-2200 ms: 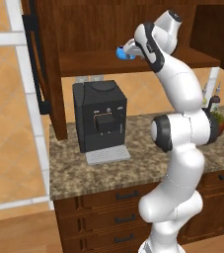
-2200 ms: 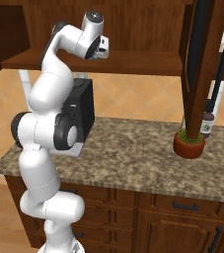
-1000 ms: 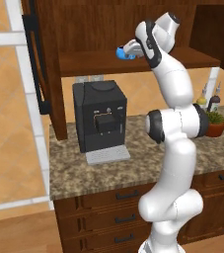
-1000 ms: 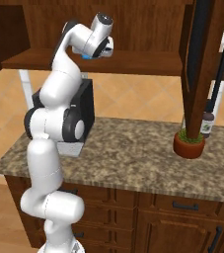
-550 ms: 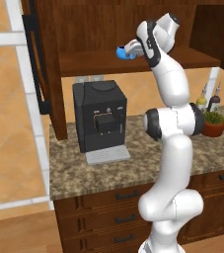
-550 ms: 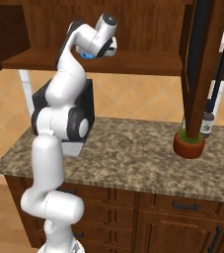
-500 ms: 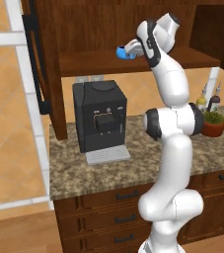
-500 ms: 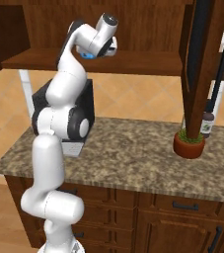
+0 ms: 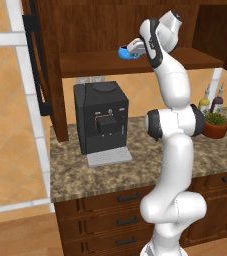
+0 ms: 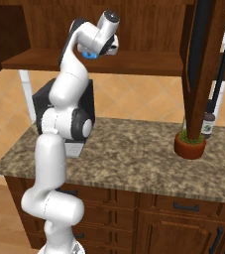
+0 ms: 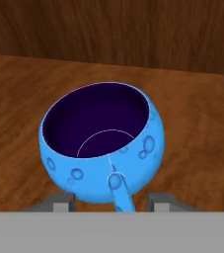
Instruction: Gather all objects into one cabinet and sort the glasses and bowls to opposite sides.
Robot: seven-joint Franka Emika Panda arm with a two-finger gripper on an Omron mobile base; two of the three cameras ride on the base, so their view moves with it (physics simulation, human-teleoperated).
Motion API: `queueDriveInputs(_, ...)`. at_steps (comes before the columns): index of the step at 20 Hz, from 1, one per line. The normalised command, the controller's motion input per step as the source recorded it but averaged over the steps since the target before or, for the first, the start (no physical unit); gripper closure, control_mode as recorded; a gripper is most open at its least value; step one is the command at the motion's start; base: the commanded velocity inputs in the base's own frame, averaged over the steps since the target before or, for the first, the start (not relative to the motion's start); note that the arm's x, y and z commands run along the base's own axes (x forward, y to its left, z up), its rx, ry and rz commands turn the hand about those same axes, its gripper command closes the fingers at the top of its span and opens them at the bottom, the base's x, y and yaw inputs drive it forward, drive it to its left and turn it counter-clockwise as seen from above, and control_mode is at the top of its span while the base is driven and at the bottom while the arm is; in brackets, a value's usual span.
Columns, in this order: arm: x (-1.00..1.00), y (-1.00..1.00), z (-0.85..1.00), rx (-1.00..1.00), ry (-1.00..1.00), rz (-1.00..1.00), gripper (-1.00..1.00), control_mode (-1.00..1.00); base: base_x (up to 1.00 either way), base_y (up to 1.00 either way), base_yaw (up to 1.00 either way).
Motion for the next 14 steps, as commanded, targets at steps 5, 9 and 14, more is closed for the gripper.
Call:
queueDriveInputs(5,0.00,0.00,-0.10,-0.02,0.00,0.00,1.00,-1.00,0.00,0.00,0.00)
queueDriveInputs(9,-0.16,0.00,-0.10,-0.01,0.00,0.00,1.00,-1.00,0.00,0.00,0.00)
queueDriveInputs(14,-0.76,0.00,-0.01,0.00,-0.06,0.00,1.00,-1.00,0.00,0.00,0.00)
